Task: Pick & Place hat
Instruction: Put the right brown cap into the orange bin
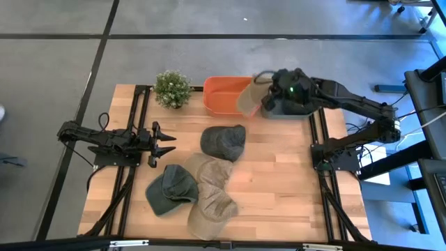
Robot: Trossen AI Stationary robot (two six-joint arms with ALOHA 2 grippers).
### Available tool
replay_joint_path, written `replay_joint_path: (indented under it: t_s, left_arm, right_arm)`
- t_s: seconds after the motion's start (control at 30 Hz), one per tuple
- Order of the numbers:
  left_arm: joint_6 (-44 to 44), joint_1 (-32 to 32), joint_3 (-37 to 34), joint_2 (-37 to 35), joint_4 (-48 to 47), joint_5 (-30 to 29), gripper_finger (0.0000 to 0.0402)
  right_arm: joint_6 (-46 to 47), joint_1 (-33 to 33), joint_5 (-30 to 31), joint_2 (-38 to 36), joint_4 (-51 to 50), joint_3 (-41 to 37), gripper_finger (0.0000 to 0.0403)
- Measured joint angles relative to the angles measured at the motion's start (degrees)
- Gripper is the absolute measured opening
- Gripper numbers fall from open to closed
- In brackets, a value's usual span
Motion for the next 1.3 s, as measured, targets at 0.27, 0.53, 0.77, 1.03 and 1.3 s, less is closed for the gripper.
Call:
replay_joint_path:
  t_s: [0.27, 0.53, 0.77, 1.03, 1.3]
  left_arm:
    - [0.0, 0.0, 0.0, 0.0, 0.0, 0.0, 0.0173]
    - [0.0, 0.0, 0.0, 0.0, 0.0, 0.0, 0.0173]
    - [0.0, 0.0, 0.0, 0.0, 0.0, 0.0, 0.0173]
    - [0.0, 0.0, 0.0, 0.0, 0.0, 0.1, 0.0173]
    - [0.0, 0.0, 0.0, 0.0, 0.0, 0.0, 0.0173]
  right_arm:
    - [-0.7, -6.5, -6.7, 3.7, 0.5, 0.0, 0.0006]
    - [-2.8, -9.9, -6.7, 10.9, 2.5, 0.0, 0.0006]
    - [-6.3, -13.1, -6.6, 17.3, 9.5, 0.0, 0.001]
    - [-9.2, -16.0, -9.6, 22.5, 11.5, 0.0, 0.0011]
    - [-9.0, -19.2, -14.5, 21.2, 18.3, -0.1, 0.0012]
